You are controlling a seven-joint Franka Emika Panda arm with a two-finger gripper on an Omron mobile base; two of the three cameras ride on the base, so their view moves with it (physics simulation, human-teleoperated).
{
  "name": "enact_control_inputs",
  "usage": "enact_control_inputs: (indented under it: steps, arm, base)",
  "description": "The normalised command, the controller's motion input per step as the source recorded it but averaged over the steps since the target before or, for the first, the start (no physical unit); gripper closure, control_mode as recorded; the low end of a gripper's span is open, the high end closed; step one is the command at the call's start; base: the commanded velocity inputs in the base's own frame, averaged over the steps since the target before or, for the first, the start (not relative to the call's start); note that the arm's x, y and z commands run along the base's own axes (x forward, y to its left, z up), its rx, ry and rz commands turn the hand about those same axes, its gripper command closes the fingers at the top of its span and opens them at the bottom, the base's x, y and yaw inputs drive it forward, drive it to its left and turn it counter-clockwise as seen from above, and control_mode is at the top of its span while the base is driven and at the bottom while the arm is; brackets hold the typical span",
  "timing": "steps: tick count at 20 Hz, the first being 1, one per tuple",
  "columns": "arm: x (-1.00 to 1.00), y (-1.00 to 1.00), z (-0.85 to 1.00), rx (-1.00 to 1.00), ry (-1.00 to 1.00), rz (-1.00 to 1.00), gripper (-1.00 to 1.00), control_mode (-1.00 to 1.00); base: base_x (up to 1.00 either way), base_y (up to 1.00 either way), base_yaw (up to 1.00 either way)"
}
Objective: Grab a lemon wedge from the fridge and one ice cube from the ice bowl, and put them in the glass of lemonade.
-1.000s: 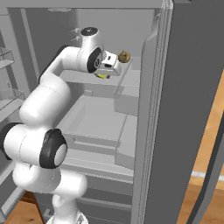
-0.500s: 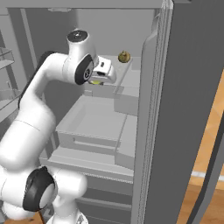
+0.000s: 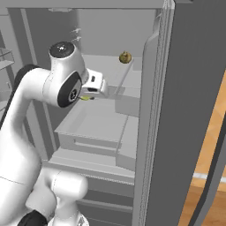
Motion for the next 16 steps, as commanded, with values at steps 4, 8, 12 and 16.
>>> enact_control_inputs:
  steps: [4, 8, 12, 16]
  arm:
    - [-1.0, 0.46, -0.26, -0.06, 0.03, 0.04, 1.0, -1.0]
    - [-0.86, 0.42, -0.22, -0.03, 0.05, 0.0, 1.0, -1.0]
    - [-0.66, 0.16, -0.08, 0.0, 0.08, 0.0, 1.0, -1.0]
    - [-0.41, 0.04, -0.02, 0.0, 0.02, 0.0, 1.0, -1.0]
  base:
    - [0.0, 0.0, 0.0]
    - [0.0, 0.0, 0.0]
    - [0.0, 0.0, 0.0]
    - [0.0, 0.0, 0.0]
